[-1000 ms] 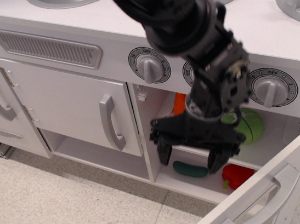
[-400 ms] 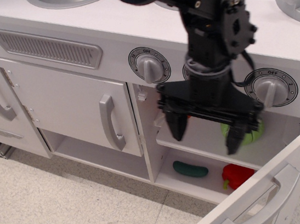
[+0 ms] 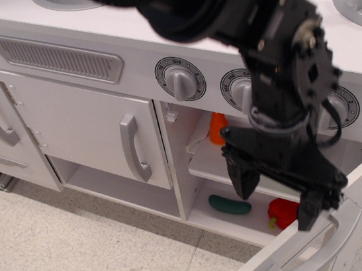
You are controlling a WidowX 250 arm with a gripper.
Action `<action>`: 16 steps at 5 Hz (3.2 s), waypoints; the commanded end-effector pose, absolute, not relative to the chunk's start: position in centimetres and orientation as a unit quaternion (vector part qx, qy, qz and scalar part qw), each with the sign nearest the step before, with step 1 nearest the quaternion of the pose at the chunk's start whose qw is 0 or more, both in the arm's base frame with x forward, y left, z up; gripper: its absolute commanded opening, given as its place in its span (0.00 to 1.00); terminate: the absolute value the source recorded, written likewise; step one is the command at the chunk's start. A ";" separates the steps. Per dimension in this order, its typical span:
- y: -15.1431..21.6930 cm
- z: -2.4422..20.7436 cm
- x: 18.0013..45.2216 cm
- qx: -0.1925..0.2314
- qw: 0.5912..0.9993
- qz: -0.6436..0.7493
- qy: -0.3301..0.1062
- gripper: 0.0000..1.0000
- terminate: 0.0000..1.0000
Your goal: Close oven
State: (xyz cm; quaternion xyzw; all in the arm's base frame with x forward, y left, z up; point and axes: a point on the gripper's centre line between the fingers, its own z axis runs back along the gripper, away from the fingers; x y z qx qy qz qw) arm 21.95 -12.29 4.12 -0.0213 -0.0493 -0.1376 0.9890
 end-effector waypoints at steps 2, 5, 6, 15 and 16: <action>-11.7 1.6 22.2 0.011 0.988 -0.141 -0.068 1.00 0.00; -8.2 3.0 24.8 0.039 0.992 -0.076 -0.088 1.00 0.00; -7.3 5.3 25.6 0.055 0.991 -0.064 -0.106 1.00 0.00; -5.8 -2.8 26.8 0.031 0.983 0.134 -0.122 1.00 0.00; -5.4 -2.9 28.0 0.032 0.980 0.146 -0.128 1.00 0.00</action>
